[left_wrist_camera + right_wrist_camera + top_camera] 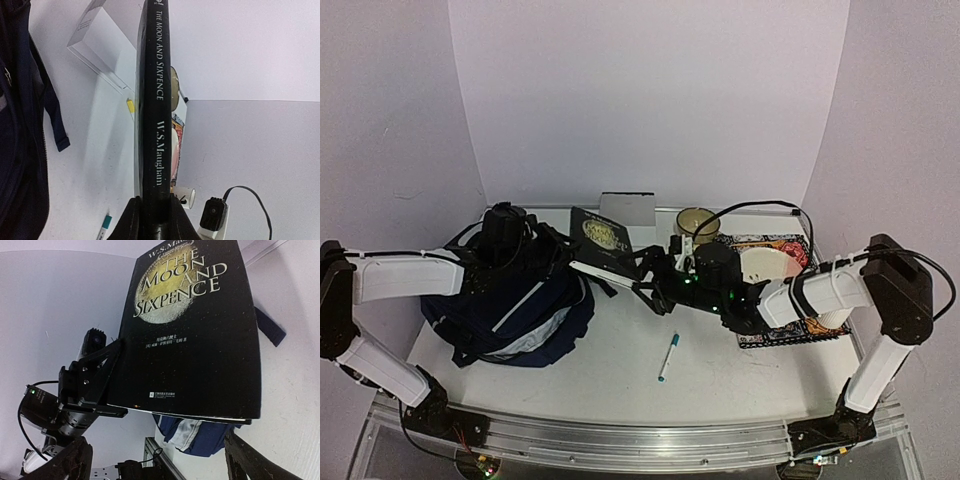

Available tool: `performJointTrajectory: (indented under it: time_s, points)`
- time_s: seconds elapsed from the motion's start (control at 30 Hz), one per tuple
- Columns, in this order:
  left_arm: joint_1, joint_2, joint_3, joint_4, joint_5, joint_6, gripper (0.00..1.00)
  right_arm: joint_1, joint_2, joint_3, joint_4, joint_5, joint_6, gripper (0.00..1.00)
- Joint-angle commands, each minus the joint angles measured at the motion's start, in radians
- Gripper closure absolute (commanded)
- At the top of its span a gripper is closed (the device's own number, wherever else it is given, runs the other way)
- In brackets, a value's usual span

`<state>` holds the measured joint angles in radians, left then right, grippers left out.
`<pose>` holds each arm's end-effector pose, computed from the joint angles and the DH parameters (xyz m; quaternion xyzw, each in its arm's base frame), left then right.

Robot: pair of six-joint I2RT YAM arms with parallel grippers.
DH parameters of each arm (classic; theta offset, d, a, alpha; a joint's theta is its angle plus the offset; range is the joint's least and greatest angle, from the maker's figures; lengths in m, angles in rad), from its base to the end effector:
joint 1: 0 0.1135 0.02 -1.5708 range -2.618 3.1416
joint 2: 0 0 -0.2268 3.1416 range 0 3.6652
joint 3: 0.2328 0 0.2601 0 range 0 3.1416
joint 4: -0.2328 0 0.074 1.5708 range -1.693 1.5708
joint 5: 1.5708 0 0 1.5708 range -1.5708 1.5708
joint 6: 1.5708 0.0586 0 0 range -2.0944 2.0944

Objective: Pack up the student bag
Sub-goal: Pass from the left arm to the right

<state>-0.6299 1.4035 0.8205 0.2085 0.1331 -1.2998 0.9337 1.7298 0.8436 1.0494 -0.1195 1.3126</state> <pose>0.2778 -0.2121 0.1996 -0.2357 0.7910 -0.4931 0.2748 0.2281 0.3199 0.2008 0.0769 0.6430 0.7028 0.2946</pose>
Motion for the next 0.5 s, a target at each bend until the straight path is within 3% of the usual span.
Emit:
performJointTrajectory:
  time_s: [0.0,0.23,0.47]
  points:
    - [-0.032,-0.077,-0.018,0.315,-0.04,-0.13,1.0,0.021,0.013,0.006,0.145,0.077,0.084,0.07]
    - [-0.09,-0.127,-0.077,0.428,-0.175,-0.179,1.0,0.035,0.062,0.043,0.201,0.117,0.15,0.07]
    - [-0.094,-0.166,-0.098,0.479,-0.218,-0.183,1.0,0.047,0.088,0.089,0.242,0.143,0.165,0.09]
